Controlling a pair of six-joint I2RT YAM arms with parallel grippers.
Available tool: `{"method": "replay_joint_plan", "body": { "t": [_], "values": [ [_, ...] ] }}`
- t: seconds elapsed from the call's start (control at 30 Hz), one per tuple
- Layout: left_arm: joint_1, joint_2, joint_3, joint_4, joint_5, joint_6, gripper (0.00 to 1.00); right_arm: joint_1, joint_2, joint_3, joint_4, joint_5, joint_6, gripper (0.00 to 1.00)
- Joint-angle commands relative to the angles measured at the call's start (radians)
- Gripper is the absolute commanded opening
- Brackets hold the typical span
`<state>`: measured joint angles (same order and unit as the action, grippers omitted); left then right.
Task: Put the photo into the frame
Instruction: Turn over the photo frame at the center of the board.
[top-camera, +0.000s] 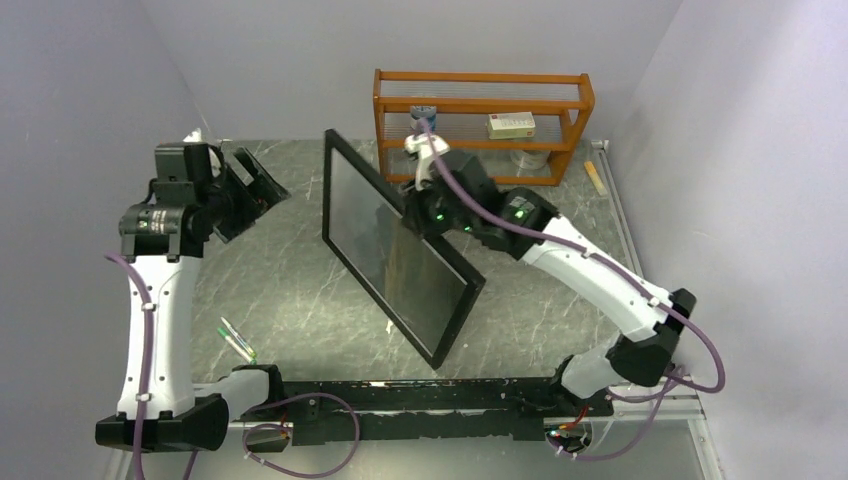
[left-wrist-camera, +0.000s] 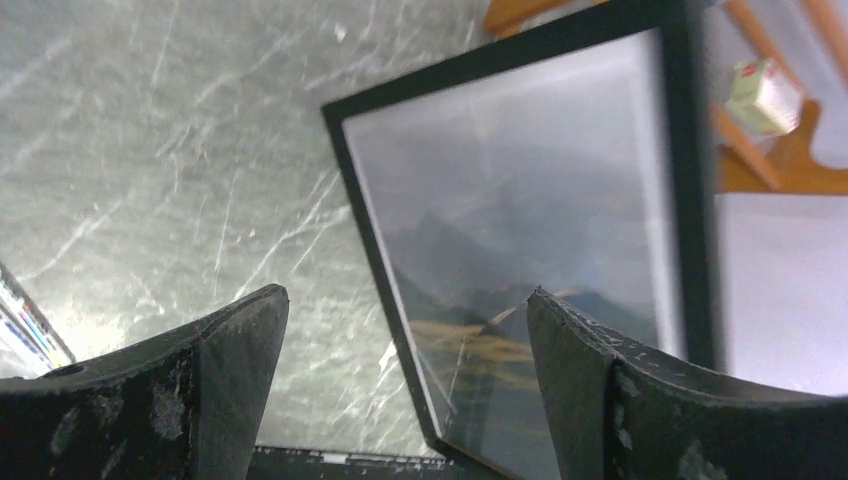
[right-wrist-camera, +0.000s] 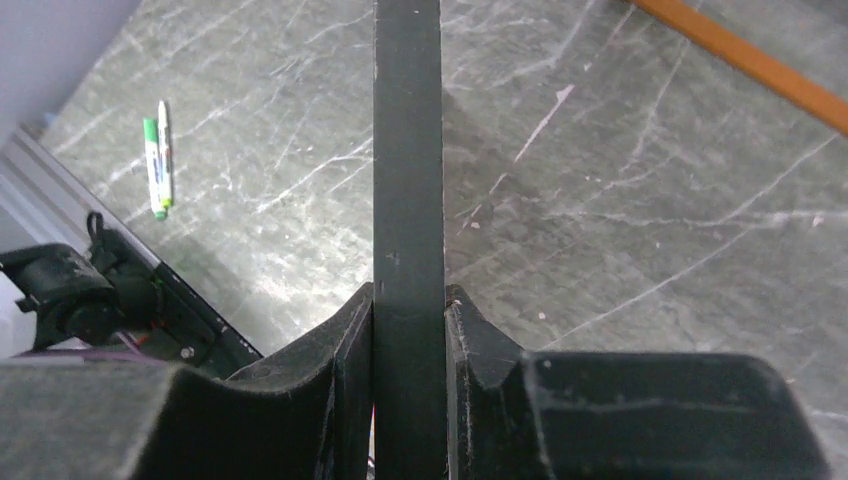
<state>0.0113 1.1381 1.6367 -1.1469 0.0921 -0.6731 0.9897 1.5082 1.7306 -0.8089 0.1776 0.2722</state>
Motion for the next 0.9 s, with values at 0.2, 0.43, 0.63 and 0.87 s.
{"method": "replay_joint_plan", "body": {
  "t": [0.2,0.43,0.63,0.87],
  "values": [
    [-0.001,-0.131,-0.495,0.192,0.122,-0.093,0.94,-0.370,-0.179,-0.361,0.320,-0.514,0.143,0.14],
    [-0.001,-0.185,-0.801,0.340,0.203,-0.187,0.94,-0.501,-0.273,-0.622,0.480,-0.673,0.239,0.16],
    [-0.002,-0.179,-0.954,0.426,0.227,-0.250,0.94,-0.547,-0.340,-0.806,0.563,-0.707,0.304,0.21],
    [-0.001,-0.082,-1.095,0.727,0.258,-0.320,0.93,-0.557,-0.442,-1.041,0.660,-0.697,0.415,0.24]
  ]
}}
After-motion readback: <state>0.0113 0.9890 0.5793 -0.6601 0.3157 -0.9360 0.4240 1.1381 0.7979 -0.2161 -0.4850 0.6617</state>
